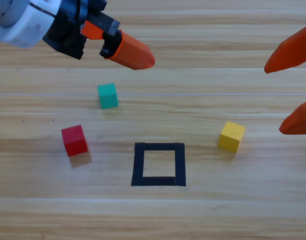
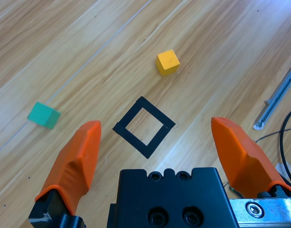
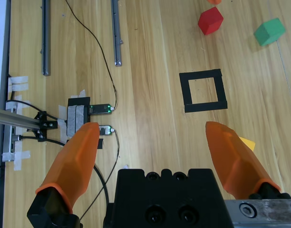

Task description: Stack the blocks in the rectangular block: red at the bottom, yellow in the middle, green on top

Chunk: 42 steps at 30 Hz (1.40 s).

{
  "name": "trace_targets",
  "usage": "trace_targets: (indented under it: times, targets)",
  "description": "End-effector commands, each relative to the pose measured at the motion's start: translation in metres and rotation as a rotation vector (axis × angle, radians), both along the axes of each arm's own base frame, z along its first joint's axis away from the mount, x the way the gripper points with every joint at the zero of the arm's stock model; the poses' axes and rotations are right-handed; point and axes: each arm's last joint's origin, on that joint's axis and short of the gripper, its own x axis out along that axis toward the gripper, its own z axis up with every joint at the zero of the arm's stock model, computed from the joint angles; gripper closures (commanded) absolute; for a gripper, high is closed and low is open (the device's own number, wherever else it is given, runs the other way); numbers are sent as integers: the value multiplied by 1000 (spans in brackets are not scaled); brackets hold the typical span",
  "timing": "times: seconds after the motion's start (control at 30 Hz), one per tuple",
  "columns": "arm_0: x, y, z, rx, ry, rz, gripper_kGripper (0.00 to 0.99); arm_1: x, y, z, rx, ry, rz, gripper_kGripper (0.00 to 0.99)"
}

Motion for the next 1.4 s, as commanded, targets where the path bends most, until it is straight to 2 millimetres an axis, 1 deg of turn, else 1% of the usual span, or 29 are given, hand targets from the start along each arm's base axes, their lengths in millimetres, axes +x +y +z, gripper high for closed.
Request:
trace_targets:
  times: [0.03,0.23,0.37,0.47,0.53,0.6,0.67,0.77,0.83,0.9,1.0,1.1,1.13,1.23,1.3,1.33,1.4]
  targets:
    - [3,6,-9,31,22,36,0,-7,3,-10,-30,45,31,5]
    - [3,7,-10,33,22,38,0,-7,3,-10,-38,67,-4,5]
    - [3,7,-11,36,24,40,0,1,3,-10,-107,66,-176,1]
    - [4,8,-8,44,19,64,0,15,4,-12,-196,8,-345,0]
    - [8,10,2,57,5,115,0,30,12,-23,-278,-28,-413,0]
    - [21,15,14,60,15,175,0,47,24,-40,-363,-33,-444,1]
    - [43,18,29,94,48,282,0,65,41,-60,-436,23,-472,1]
    - [70,23,35,159,103,369,0,84,50,-75,-470,69,-537,2]
    - [83,28,26,214,144,406,0,93,54,-77,-477,62,-573,2]
    - [94,36,7,288,190,453,0,99,57,-77,-479,53,-629,2]
    - [103,42,-26,377,255,527,0,104,59,-79,-485,57,-722,2]
    - [114,43,-61,440,343,578,0,118,65,-92,-531,24,-864,1]
    - [116,42,-72,454,369,589,0,121,67,-98,-547,29,-878,0]
    - [115,41,-96,428,408,605,0,126,69,-113,-584,40,-963,0]
    - [112,41,-110,409,435,622,0,130,73,-123,-608,48,-957,0]
    - [112,41,-118,404,456,627,0,131,76,-127,-629,44,-907,1]
    - [109,40,-135,375,487,631,0,127,79,-139,-645,93,-757,2]
